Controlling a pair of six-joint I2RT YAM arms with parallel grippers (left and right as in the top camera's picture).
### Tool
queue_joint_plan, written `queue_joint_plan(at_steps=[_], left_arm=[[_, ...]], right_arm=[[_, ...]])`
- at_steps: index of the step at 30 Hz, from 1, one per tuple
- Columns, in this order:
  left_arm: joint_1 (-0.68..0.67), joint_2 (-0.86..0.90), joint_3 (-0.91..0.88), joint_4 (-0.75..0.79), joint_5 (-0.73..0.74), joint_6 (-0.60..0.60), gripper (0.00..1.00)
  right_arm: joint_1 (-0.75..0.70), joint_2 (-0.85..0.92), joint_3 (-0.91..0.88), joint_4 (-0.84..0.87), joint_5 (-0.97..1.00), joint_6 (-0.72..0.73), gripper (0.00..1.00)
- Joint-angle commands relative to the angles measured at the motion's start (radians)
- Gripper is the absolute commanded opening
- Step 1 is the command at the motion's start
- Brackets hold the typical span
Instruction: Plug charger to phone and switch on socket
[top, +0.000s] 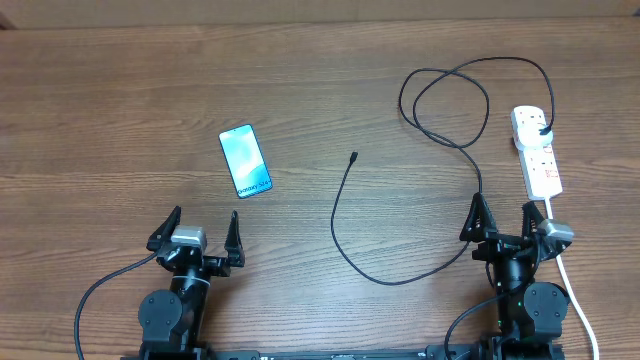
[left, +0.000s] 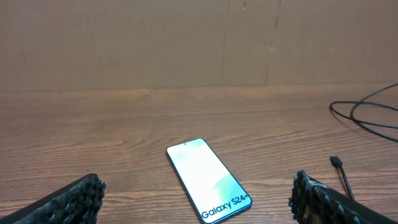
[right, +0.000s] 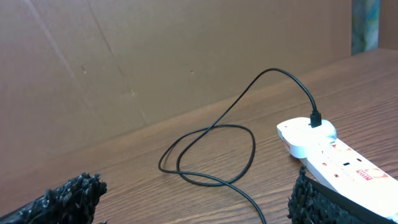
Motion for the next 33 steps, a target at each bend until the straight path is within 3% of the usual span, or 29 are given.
queue_joint_plan(at_steps=[1,33], left_arm=[[0.01,-0.01,-0.003,-0.004,-0.006,0.026,1.0],[0.011,-0.01,-0.003,0.002,-0.023,0.033,0.99]], right_arm=[[0.005,-0.011,-0.011,0.003,0.009,0.0,1.0],[0.005,-0.011,-0.011,0.004,0.009,0.0,1.0]])
